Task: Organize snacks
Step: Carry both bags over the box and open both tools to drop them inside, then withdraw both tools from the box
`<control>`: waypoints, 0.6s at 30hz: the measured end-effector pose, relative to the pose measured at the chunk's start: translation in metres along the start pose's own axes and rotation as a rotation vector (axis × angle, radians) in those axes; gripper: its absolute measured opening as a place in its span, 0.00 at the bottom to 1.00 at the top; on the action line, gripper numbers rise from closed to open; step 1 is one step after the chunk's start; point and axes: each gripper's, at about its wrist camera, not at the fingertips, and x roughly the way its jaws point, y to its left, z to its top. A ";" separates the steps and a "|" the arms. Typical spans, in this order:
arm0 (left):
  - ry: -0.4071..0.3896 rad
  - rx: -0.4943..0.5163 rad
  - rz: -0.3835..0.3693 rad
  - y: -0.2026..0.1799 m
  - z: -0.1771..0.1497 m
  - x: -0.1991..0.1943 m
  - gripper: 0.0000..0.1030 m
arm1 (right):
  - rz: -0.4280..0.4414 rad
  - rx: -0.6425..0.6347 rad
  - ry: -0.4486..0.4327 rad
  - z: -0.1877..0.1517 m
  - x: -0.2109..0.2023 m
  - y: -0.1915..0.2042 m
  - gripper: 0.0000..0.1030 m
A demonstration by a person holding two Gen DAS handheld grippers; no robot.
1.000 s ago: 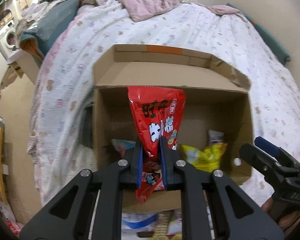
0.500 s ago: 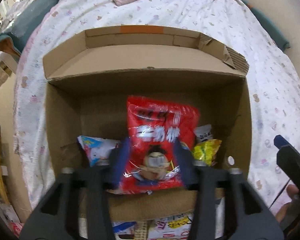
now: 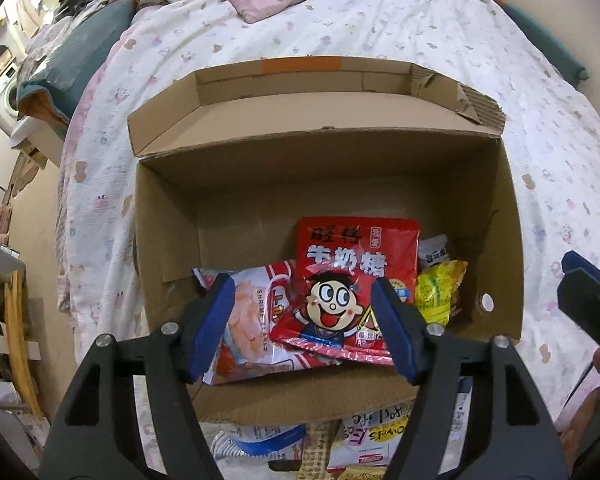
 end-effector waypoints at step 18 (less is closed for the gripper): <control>-0.031 -0.014 0.039 0.026 -0.046 -0.045 0.65 | -0.021 -0.044 -0.020 -0.024 -0.022 0.020 1.00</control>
